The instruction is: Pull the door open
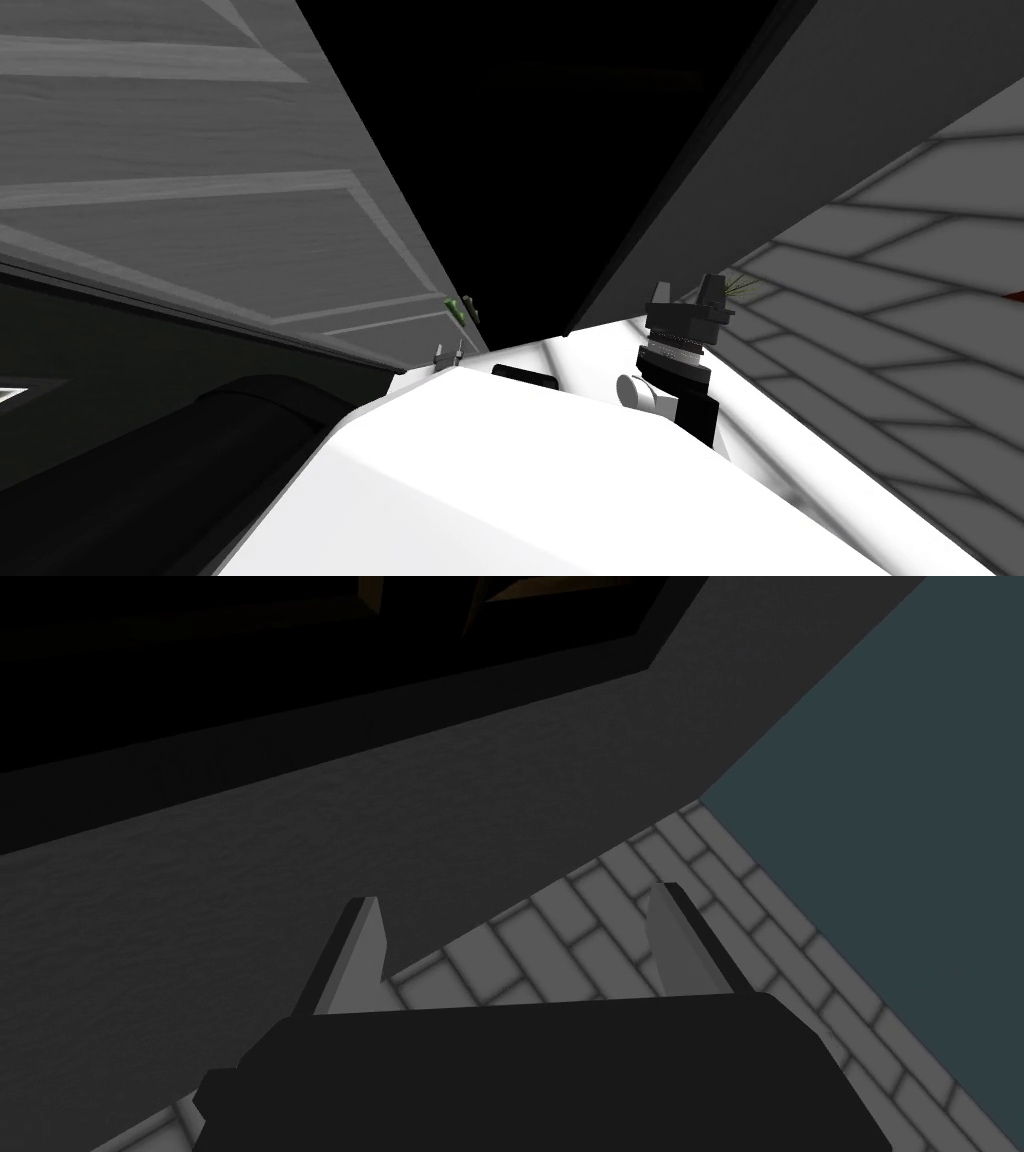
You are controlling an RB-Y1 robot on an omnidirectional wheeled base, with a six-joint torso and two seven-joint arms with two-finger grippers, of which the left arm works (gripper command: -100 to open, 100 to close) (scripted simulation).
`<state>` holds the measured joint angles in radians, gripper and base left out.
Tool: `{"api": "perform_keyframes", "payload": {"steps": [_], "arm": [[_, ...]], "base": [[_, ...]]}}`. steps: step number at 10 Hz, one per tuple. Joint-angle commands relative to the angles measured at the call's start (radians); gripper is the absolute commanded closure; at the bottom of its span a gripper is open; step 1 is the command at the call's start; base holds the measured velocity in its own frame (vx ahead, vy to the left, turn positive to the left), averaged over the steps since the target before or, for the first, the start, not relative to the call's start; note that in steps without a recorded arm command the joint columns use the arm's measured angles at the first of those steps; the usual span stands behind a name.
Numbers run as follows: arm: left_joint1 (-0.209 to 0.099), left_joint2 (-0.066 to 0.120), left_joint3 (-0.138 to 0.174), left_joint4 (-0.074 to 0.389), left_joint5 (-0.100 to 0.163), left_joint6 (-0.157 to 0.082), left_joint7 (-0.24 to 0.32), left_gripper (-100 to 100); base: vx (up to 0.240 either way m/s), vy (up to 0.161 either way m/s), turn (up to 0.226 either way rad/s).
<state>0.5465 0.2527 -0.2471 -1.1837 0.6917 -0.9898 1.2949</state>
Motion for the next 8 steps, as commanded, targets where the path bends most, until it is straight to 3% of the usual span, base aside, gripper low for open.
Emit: {"api": "perform_keyframes", "payload": {"steps": [1,8], "arm": [[0.018,0.005,0.005,0.002,0.004,0.003,0.002,-100],[0.094,0.051,0.053,0.083,0.038,0.006,0.028,-100]], "base": [[-0.151,-0.035,0.076],[-0.157,-0.029,0.081]]}}
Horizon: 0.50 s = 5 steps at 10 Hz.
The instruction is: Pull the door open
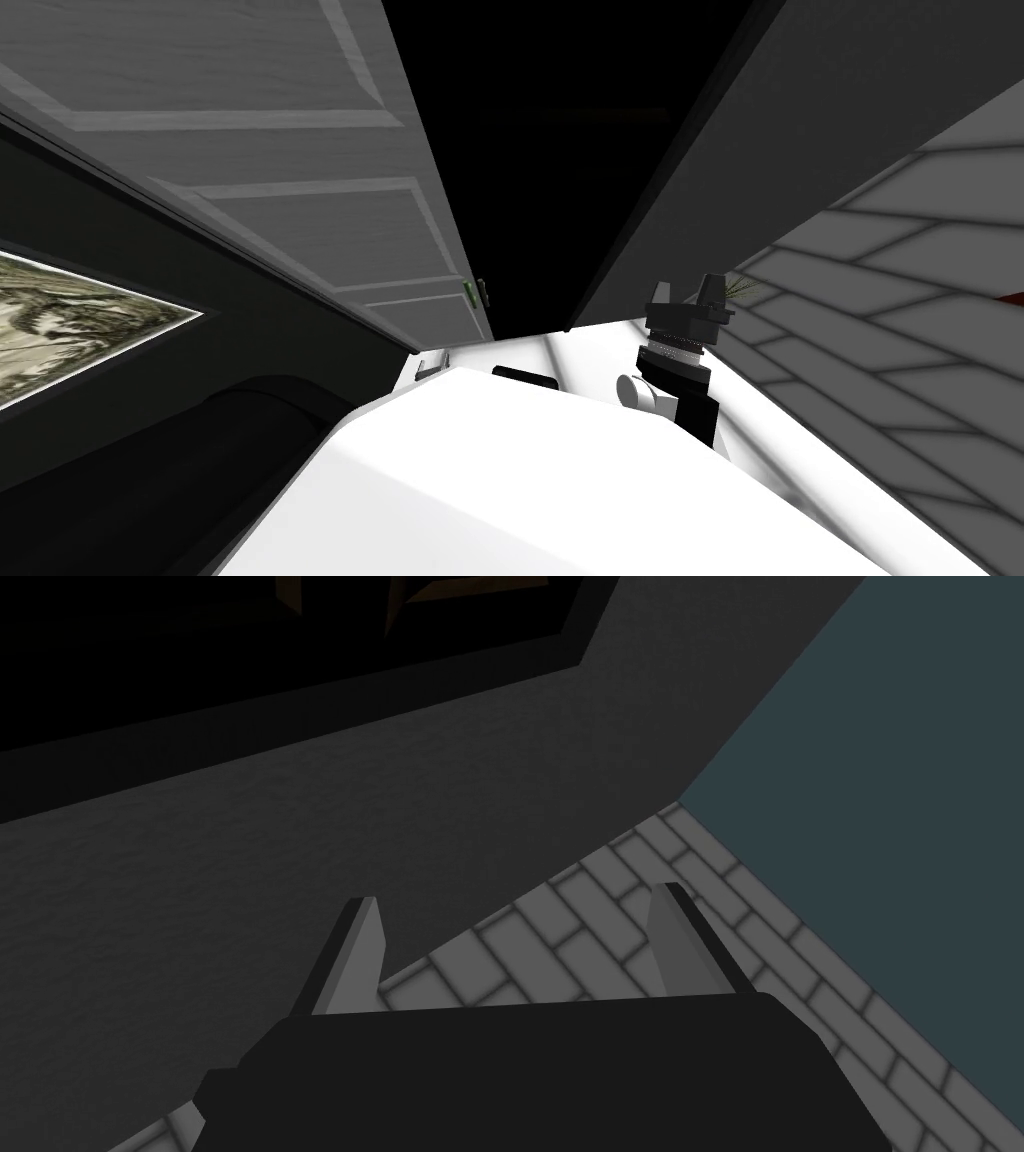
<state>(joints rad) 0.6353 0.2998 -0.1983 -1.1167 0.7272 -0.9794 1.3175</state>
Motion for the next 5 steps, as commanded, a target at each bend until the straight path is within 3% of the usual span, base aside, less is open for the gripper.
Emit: {"api": "perform_keyframes", "payload": {"steps": [1,5], "arm": [[0.016,0.013,0.014,0.030,0.009,-0.003,0.011,-100],[0.049,0.050,0.052,0.085,0.034,0.001,0.035,-100]], "base": [[-0.115,-0.023,0.100],[-0.107,-0.026,0.089]]}}
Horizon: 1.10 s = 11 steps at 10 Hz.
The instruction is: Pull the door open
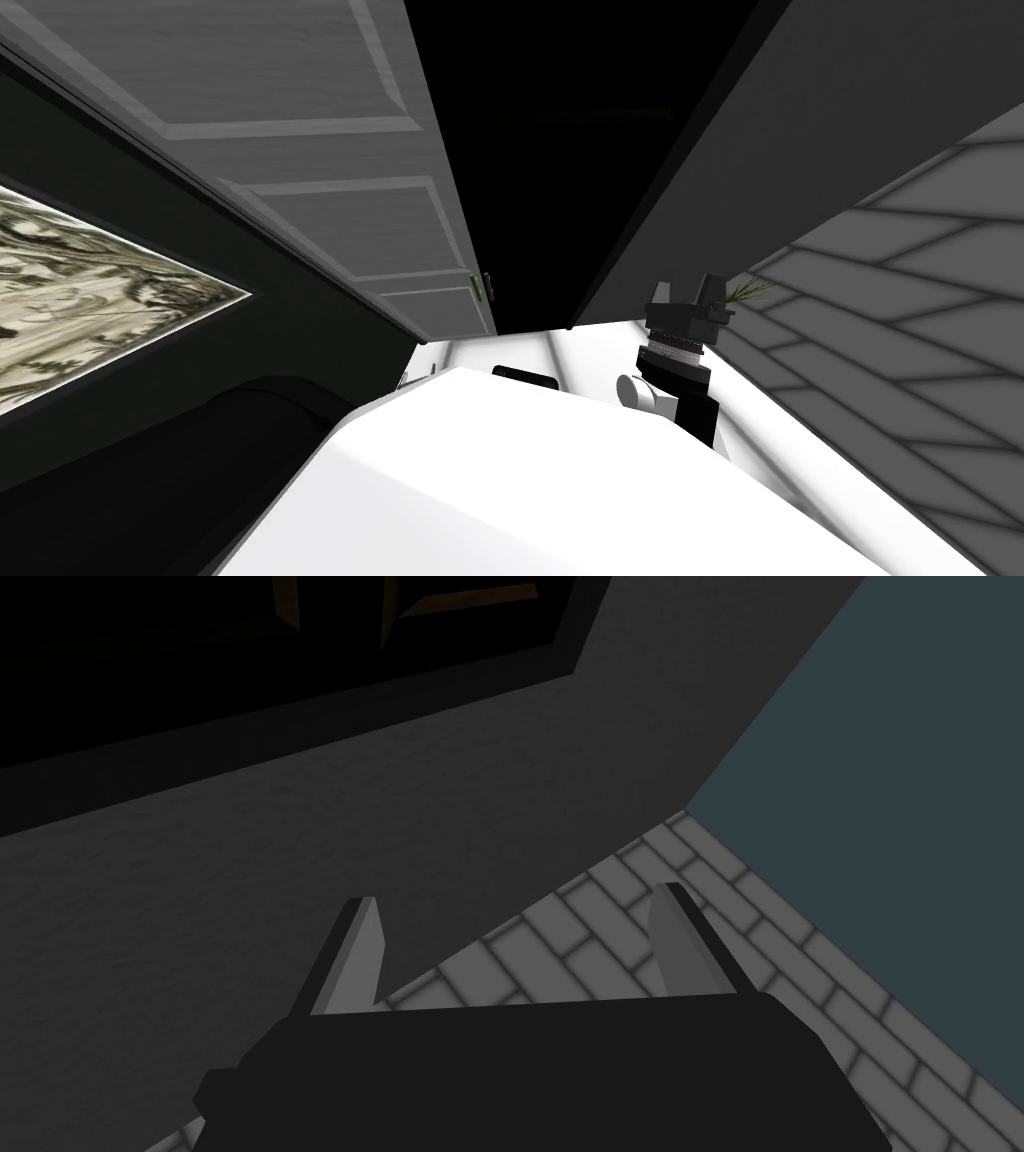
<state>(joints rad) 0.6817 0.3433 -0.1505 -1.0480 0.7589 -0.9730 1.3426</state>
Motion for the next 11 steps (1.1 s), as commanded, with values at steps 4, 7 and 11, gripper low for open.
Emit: {"api": "perform_keyframes", "payload": {"steps": [4,7,11], "arm": [[0.010,0.043,0.037,0.064,0.023,0.000,0.040,-100],[-0.027,0.057,0.043,0.073,0.026,0.004,0.060,-100],[-0.085,0.055,0.028,0.055,0.017,0.008,0.072,-100]], "base": [[-0.014,0.003,0.041],[0.155,0.031,-0.060],[0.211,0.024,-0.098]]}}
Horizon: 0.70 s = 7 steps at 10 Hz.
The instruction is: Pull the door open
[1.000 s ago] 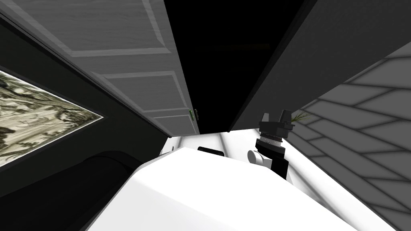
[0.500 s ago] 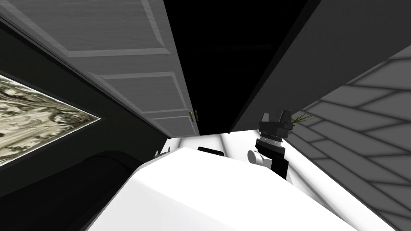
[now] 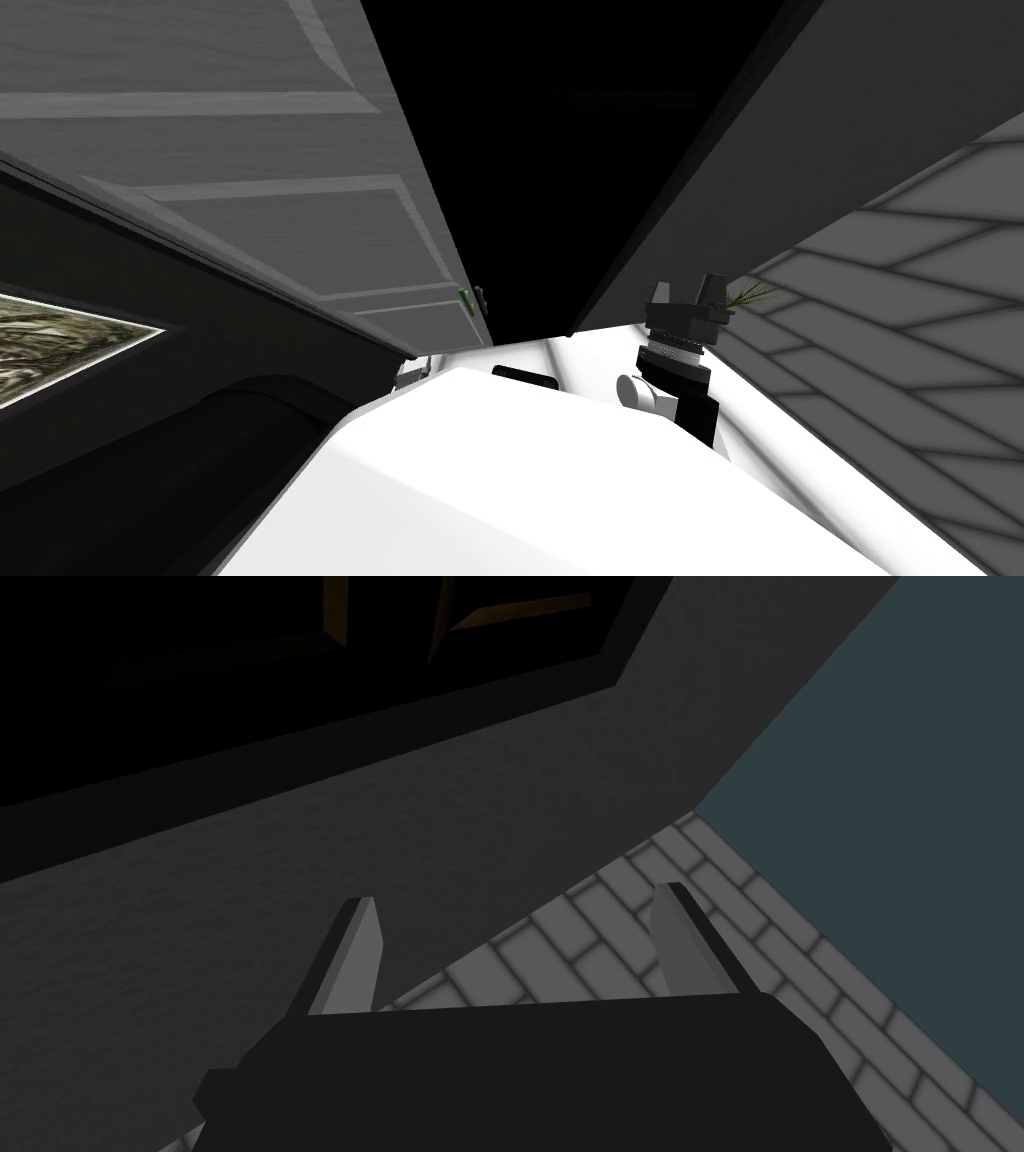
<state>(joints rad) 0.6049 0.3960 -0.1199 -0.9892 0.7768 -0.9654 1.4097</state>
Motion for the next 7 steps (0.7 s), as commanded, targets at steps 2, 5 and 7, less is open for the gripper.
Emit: {"api": "perform_keyframes", "payload": {"steps": [2,5,7], "arm": [[-0.041,-0.003,-0.013,-0.017,-0.009,0.002,0.009,-100],[-0.086,-0.012,-0.030,-0.039,-0.020,0.004,0.013,-100],[-0.113,-0.018,-0.042,-0.054,-0.027,0.005,0.014,-100]], "base": [[0.192,0.026,-0.099],[0.190,0.025,-0.116],[0.204,0.003,-0.121]]}}
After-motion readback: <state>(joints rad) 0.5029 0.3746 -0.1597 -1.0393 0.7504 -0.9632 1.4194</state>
